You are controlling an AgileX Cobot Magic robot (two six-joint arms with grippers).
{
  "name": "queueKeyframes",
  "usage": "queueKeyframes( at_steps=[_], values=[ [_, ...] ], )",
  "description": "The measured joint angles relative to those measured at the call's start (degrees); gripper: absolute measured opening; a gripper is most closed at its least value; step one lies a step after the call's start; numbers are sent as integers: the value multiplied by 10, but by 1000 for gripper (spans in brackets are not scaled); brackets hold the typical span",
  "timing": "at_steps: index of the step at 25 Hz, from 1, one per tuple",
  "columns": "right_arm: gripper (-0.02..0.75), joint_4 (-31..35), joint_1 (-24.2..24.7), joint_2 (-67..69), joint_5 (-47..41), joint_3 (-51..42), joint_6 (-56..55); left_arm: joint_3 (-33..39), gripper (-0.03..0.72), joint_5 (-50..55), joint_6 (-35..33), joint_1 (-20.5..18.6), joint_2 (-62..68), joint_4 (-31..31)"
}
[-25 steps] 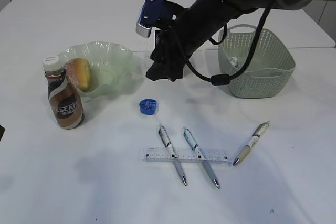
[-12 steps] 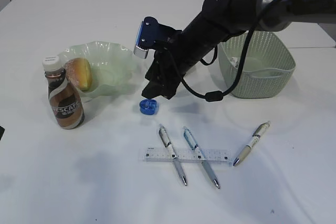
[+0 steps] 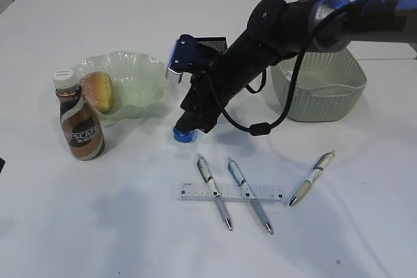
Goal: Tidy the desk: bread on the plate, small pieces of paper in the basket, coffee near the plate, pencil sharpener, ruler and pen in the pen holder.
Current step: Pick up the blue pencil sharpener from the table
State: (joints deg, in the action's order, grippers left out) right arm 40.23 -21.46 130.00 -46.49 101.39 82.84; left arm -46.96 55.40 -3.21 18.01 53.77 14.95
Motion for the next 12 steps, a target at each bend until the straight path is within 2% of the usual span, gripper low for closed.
queueKeyframes(
  at_steps=[12],
  values=[
    [428, 11, 0, 20, 29, 11, -27, 0, 503, 1, 0, 0, 0, 0]
  ],
)
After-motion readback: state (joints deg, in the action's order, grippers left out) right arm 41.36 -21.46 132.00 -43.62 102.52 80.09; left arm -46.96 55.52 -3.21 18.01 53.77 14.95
